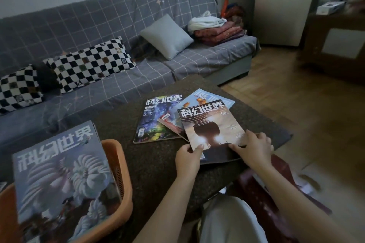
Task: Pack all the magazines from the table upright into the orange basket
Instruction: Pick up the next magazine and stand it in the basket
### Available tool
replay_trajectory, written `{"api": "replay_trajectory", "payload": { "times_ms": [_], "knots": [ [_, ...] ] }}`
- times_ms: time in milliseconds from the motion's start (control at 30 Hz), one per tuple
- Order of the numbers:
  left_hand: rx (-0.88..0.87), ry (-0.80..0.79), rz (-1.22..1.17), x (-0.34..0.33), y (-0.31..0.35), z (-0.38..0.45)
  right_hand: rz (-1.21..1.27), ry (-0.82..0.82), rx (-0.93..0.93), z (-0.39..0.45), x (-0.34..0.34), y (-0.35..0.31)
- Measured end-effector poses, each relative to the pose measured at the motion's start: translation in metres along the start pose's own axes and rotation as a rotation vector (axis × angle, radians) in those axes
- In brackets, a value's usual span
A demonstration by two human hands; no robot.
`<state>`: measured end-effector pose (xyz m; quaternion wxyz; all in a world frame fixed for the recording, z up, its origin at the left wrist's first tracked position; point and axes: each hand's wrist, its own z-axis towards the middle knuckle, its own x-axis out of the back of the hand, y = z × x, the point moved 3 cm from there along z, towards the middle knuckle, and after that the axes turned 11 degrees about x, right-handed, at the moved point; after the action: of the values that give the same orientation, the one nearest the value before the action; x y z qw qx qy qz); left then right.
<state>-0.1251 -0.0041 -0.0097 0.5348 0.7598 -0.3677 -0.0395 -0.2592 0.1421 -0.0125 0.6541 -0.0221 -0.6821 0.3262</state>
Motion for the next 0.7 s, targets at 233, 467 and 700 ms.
{"api": "replay_trajectory", "payload": {
  "times_ms": [233,467,700],
  "knots": [
    [-0.031,-0.028,-0.042,0.008,-0.001,-0.012,0.06,-0.024,-0.022,-0.012,0.003,0.0],
    [-0.027,0.023,-0.161,0.055,-0.003,-0.041,0.755,-0.175,-0.064,-0.034,0.021,-0.028],
    [-0.105,0.092,-0.262,0.135,0.0,-0.077,1.148,-0.275,-0.04,-0.064,0.044,-0.102]
  ]
}}
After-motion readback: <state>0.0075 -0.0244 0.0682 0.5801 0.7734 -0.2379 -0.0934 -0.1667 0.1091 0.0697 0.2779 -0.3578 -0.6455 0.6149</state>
